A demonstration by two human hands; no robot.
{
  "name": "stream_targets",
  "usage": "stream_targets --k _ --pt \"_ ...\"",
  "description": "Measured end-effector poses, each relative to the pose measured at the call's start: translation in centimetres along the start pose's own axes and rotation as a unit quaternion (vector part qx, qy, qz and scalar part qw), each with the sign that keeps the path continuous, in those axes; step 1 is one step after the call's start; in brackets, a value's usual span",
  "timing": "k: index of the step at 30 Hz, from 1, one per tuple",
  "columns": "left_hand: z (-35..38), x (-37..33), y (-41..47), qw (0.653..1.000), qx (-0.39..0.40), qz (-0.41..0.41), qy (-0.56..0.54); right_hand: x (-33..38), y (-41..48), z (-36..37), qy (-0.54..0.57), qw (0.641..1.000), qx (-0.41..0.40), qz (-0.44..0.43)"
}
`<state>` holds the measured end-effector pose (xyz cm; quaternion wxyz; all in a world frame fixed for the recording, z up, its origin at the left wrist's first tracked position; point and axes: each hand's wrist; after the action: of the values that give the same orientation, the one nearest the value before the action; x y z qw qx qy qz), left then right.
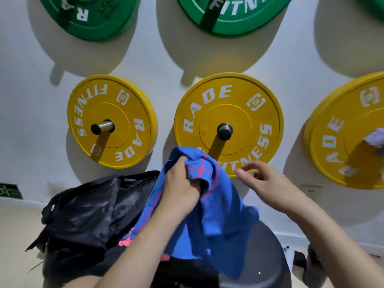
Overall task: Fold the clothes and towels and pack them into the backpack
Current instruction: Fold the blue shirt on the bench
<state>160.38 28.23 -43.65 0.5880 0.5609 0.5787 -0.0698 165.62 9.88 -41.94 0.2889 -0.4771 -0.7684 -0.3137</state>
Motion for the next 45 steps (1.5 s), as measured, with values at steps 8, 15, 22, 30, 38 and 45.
stream_targets --k 8,15,22,30,38,45 --pt "1.8 -0.8 0.1 0.964 0.244 -0.017 -0.108 -2.6 2.8 1.4 0.338 0.939 0.035 -0.055" --pt "4.2 5.4 -0.1 0.932 0.288 -0.127 -0.182 -4.7 4.9 -0.1 0.419 0.869 0.256 -0.056" --pt "3.5 5.7 1.7 0.899 0.31 -0.199 -0.235 -7.2 6.2 -3.6 0.287 0.914 0.287 -0.027" --pt "1.1 2.2 3.2 0.957 0.29 -0.008 0.019 -7.7 4.2 -3.9 0.107 0.944 0.3 -0.085" --pt "0.4 -2.0 2.9 0.956 0.244 0.089 0.138 -7.2 2.9 -0.5 0.187 0.976 0.019 -0.111" --pt "2.3 -1.0 -1.7 0.943 0.322 -0.088 -0.008 -2.5 1.2 0.8 0.204 0.957 -0.002 -0.206"
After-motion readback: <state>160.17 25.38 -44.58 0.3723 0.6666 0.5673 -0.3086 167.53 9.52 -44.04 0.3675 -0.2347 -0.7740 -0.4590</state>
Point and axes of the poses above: each hand's wrist, its own y-axis towards the middle knuckle, its own z-axis out of the palm, x = y × z
